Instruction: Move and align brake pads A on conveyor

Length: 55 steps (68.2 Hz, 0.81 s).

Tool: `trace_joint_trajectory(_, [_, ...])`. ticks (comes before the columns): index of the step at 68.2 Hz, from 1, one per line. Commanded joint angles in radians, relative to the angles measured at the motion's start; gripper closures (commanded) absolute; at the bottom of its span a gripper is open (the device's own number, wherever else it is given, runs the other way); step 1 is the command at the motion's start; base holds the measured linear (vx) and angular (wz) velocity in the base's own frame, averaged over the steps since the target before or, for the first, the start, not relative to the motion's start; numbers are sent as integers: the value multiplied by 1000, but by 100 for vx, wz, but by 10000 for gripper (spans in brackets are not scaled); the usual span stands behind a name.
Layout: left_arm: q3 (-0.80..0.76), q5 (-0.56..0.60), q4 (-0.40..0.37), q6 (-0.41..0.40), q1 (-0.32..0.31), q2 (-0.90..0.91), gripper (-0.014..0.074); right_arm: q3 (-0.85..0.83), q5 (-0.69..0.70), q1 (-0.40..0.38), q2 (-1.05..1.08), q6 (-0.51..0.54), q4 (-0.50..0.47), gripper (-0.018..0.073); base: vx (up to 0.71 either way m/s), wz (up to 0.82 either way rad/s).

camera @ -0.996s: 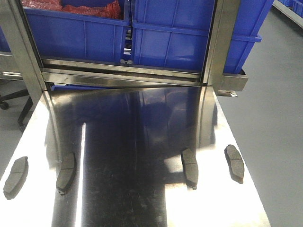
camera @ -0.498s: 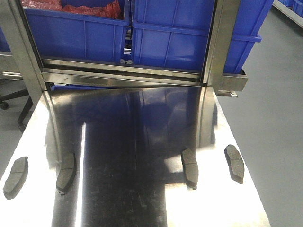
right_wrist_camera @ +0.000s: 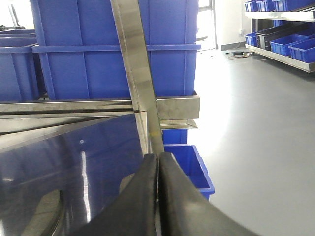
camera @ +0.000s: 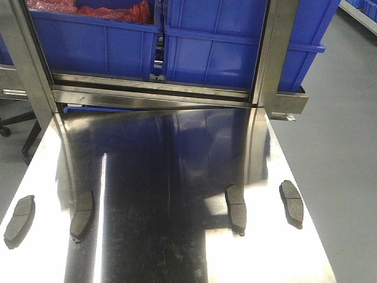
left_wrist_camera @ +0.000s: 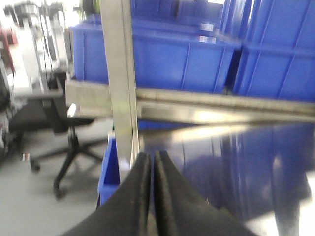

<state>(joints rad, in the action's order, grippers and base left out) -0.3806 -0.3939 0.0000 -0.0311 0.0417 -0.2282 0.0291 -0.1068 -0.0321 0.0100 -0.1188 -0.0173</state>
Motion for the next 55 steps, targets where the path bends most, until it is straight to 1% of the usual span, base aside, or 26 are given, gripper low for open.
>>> trace_joint_trajectory(1, [-77,24,0,-9,-2,-97,603,19,74,-6,16,6,7,561,0,0])
trace_joint_trajectory(11, [-86,33,0,-8,-2,-136,587,19,74,-6,16,6,7,561,0,0])
trace_joint_trajectory(18, [-86,28,0,-8,-2,-134,507,19,74,-6,16,6,7,561,0,0])
trace_joint_trajectory(22, [-86,18,0,-8,-2,-134,420,19,74,-6,16,6,7,561,0,0])
trace_joint_trajectory(31, [-86,4,0,-8,-2,-134,152,19,74,-6,16,6,7,561,0,0])
trace_joint_trajectory(37, [-86,-12,0,-8,-2,-134,5,19,74,-6,16,6,7,561,0,0])
trace_joint_trajectory(40, [-86,-13,0,-8,-2,-134,-52,19,74,-6,16,6,7,561,0,0])
trace_joint_trajectory(46, [-86,-12,0,-8,-2,-134,-109,19,74,-6,16,6,7,561,0,0])
trace_joint_trajectory(55, [-87,-8,-8,-18,-2,-134,-108,19,74,-6,16,6,7,561,0,0])
